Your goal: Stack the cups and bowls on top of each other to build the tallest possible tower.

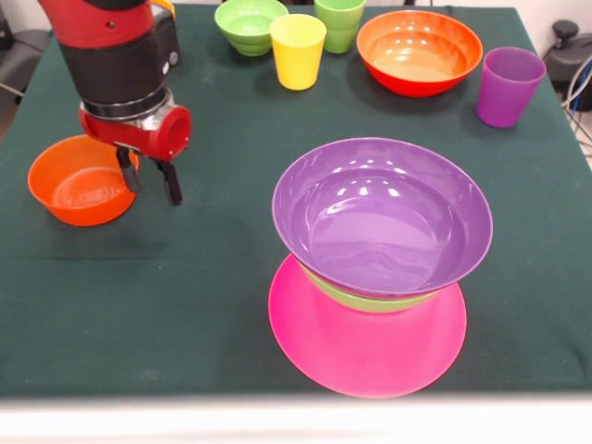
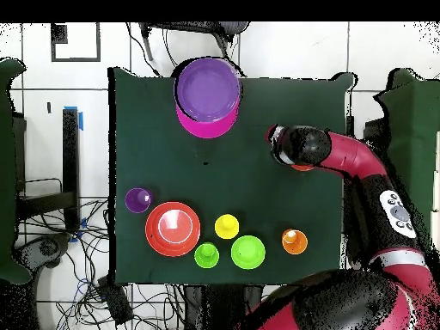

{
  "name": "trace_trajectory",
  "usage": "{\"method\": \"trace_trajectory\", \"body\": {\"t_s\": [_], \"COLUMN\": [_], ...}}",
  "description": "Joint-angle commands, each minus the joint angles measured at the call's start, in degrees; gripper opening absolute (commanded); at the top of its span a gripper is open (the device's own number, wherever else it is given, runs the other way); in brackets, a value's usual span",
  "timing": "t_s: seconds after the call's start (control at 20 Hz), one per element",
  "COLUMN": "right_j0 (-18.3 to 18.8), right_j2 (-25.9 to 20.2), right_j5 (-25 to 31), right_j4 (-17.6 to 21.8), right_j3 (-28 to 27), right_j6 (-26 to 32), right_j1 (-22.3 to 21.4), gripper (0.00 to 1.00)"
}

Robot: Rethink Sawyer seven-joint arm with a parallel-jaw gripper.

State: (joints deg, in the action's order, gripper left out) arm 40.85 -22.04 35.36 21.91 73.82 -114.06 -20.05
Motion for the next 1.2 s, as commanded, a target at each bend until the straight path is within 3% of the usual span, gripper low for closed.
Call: {"method": "trace_trajectory", "body": {"t_s": [0.05, 0.5, 1.2], "right_j0": [-1.27, -1.22, -1.68], "right_j2": [-2.04, -1.37, -2.3], "right_j5": [-1.72, -4.09, 1.71], "right_j4": [5.83, 8.27, 6.77], "right_j3": [-1.48, -3.35, 0.41], "right_j6": [10.12, 10.13, 9.06], "right_j1": [2.92, 5.58, -1.23], "gripper": [1.0, 1.0, 1.0]}}
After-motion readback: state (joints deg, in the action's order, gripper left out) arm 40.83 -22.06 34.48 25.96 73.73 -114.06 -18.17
